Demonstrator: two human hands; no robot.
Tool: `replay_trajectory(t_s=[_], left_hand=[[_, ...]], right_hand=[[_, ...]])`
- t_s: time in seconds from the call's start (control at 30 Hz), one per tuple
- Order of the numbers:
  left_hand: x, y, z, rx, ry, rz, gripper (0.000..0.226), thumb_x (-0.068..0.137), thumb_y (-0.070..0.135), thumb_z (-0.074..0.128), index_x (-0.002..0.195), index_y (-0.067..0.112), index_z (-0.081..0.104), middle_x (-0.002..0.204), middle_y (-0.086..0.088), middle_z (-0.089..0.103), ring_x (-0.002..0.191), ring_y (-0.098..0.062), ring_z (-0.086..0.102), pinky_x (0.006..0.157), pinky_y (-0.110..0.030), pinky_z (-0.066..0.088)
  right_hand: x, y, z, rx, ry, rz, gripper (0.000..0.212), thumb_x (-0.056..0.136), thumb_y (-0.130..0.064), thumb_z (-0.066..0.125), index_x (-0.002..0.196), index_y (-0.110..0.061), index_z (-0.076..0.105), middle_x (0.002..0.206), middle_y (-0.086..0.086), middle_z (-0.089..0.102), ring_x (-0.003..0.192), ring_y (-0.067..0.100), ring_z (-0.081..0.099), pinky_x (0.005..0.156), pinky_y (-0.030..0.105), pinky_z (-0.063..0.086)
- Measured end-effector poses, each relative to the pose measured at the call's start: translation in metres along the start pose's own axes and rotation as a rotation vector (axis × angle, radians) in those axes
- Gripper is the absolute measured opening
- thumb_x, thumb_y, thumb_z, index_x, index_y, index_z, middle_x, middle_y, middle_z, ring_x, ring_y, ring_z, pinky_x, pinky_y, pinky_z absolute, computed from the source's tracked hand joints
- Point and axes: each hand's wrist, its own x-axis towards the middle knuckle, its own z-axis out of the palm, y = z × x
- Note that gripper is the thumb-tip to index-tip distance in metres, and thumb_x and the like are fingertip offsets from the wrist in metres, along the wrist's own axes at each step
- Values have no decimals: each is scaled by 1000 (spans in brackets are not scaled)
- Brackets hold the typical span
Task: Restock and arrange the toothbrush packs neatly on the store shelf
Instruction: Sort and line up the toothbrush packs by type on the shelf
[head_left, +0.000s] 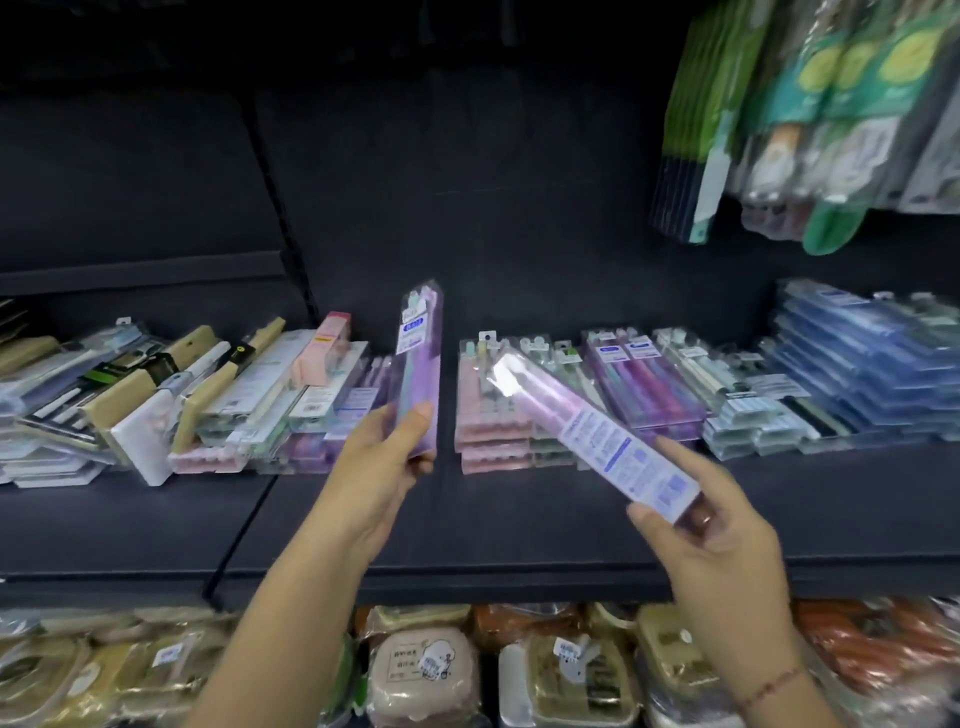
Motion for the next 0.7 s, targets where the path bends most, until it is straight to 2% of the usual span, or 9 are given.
replay_trajectory(t_s=[0.13,0.2,0.23,0.3,0.37,0.53,0.6,0.67,0.7], left_hand=[[2,-23,60,35,-80,-32,38,101,22,52,136,9,49,123,-4,63,96,-17,64,73,-23,51],[6,-34,94,64,-121,-50,38,104,19,46,141,13,43,132,-5,58,93,-15,61,77,-26,51],[9,-38,111,84,-141,-57,36,105,18,43,141,15,43,134,-6,57,89,-13,60,83,-29,52],[16,-44,141,154,-163,-77,37,106,20,39,142,15,40,139,-6,53,104,-18,60,103,-39,47],[25,-51,163,228,-146,-91,46,105,21,37,150,16,30,148,-8,45,130,-31,49,111,-47,39],[38,-62,192,385,-92,-121,57,103,26,37,156,22,16,160,-11,23,136,-34,42,110,-49,40],[29,-55,198,459,-79,-90,58,105,22,39,156,13,13,158,-11,20,131,-30,45,111,-42,39],[26,-54,202,536,-102,-50,58,105,22,40,156,10,14,155,-10,18,132,-27,42,108,-31,35],[25,-52,203,577,-118,-21,60,105,24,42,156,9,14,156,-9,16,135,-27,39,107,-30,34]], right_hand=[[46,8,-38,-171,243,-218,41,88,8,62,113,-25,66,116,-1,62,84,-4,55,80,3,44],[70,18,-49,-326,313,-318,39,90,8,58,114,-23,65,118,2,61,87,-5,52,85,0,38],[81,26,-52,-406,320,-353,39,91,9,57,115,-20,66,122,4,61,96,-2,54,90,0,36],[105,44,-51,-597,283,-460,38,87,15,57,113,-8,70,126,13,61,111,21,58,102,5,31],[123,64,-48,-750,192,-587,45,76,25,61,111,-2,71,124,21,61,113,34,57,108,16,29],[130,79,-50,-902,6,-669,70,67,21,73,131,-5,58,122,15,65,114,30,59,107,31,33],[134,78,-54,-953,-20,-698,69,63,13,81,127,-4,61,115,14,68,108,31,65,110,33,26],[141,76,-58,-1001,-20,-707,63,61,3,86,120,-6,65,111,11,70,106,30,67,111,40,21],[143,75,-59,-1023,-11,-692,62,61,-2,88,119,-8,66,111,9,70,105,30,67,112,44,19]])
